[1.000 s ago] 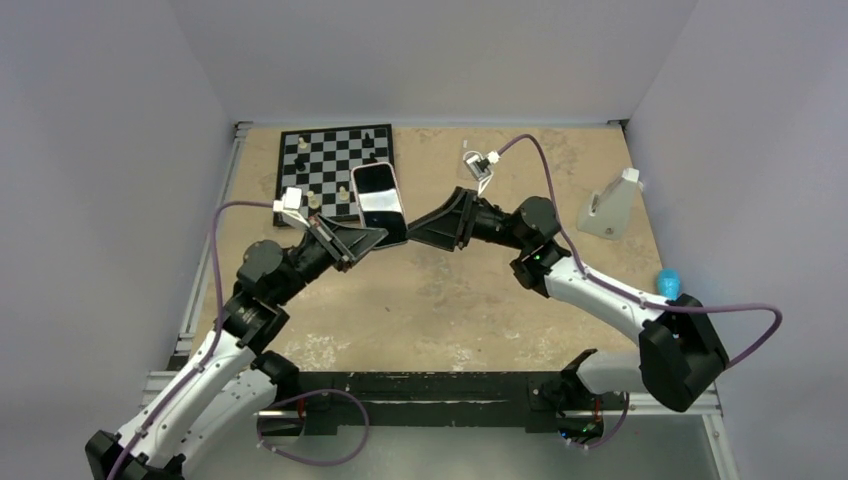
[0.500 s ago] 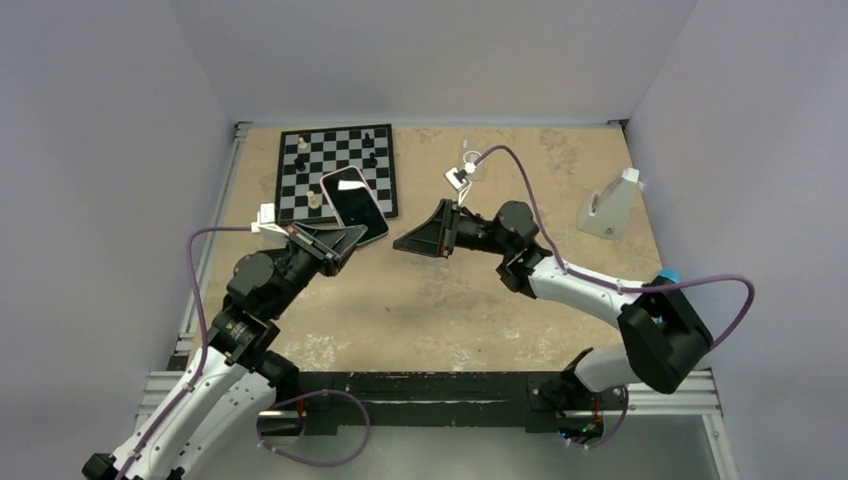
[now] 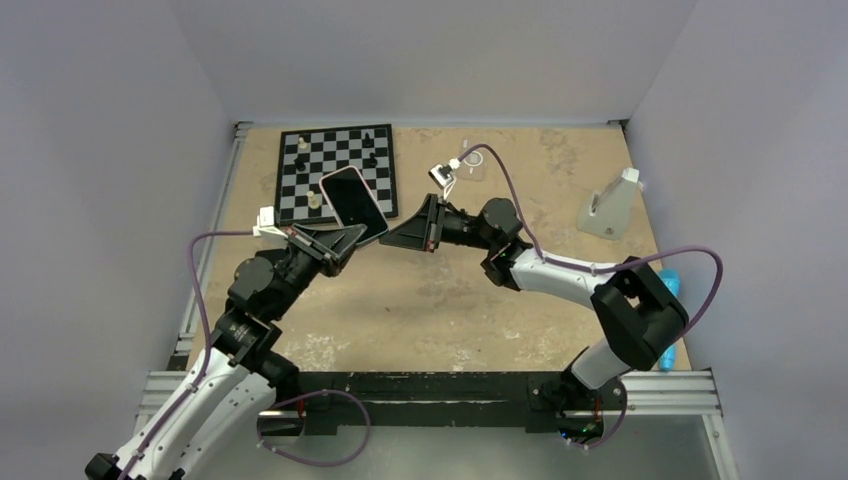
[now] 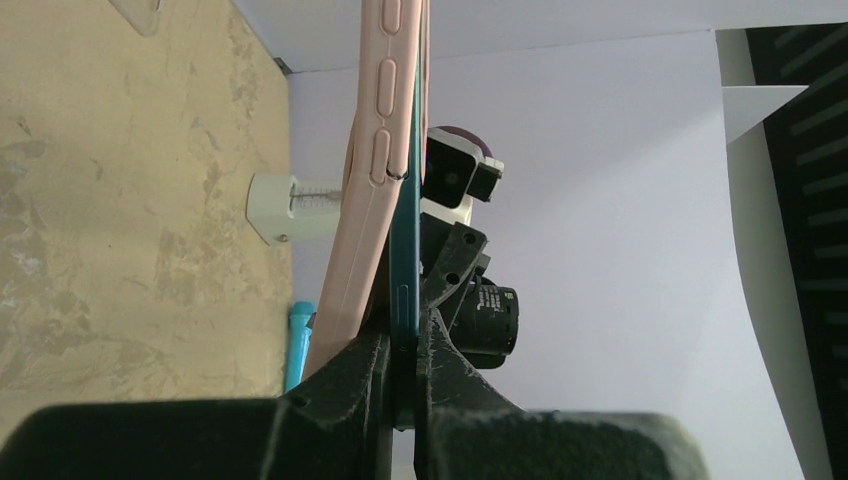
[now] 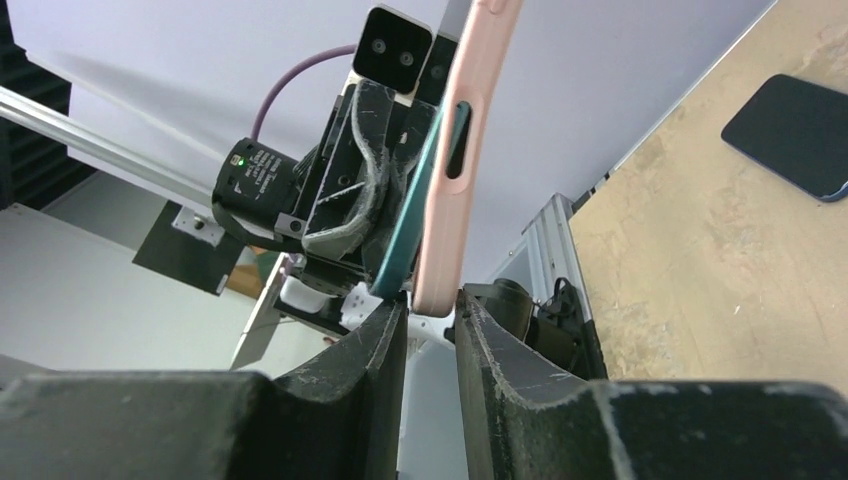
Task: Take the phone out of the phone case
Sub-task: Remove the phone case from the phone.
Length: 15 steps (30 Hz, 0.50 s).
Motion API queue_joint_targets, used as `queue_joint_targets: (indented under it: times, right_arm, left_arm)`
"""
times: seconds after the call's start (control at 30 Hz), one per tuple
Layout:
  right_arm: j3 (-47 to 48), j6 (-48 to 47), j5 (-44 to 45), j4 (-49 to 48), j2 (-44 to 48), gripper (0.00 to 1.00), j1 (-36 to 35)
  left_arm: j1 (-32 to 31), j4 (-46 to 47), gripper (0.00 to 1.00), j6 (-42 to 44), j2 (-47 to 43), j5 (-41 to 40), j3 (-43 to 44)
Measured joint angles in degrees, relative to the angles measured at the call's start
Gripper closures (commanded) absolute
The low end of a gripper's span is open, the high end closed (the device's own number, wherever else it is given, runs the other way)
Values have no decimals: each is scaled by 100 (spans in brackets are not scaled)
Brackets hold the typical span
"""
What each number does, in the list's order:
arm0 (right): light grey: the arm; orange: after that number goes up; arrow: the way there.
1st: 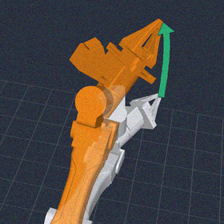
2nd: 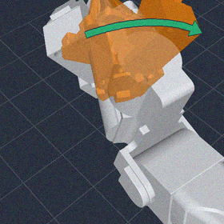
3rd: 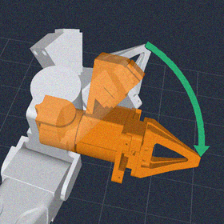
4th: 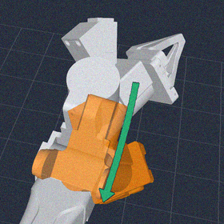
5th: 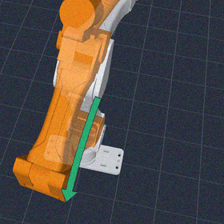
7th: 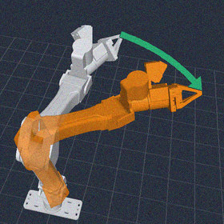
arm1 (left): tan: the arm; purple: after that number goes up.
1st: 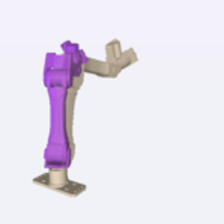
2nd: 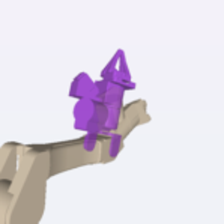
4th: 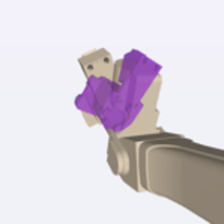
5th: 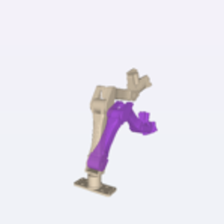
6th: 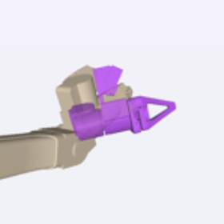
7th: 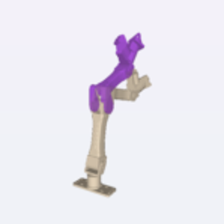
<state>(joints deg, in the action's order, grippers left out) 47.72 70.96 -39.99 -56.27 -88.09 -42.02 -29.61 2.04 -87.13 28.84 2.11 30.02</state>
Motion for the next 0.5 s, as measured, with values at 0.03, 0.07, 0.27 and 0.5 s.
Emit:
queue_joint_targets:
  times: [0.03, 0.07, 0.27, 0.5]
  right_arm:
    - [9, 20, 4, -9, -35, 74, -9]
    - [17, 48, 9, -22, -74, 74, -9]
    - [57, 155, 151, -35, -166, 96, -50]
    - [525, 184, 321, -55, -468, 100, -116]
  left_arm:
    - [2, 4, 100, -35, 0, 0, -11]
    - [2, 44, 100, -48, -4, 0, -28]
    - [15, 61, 100, -81, -48, -22, -68]
    - [114, 356, 100, -157, -42, -247, -90]
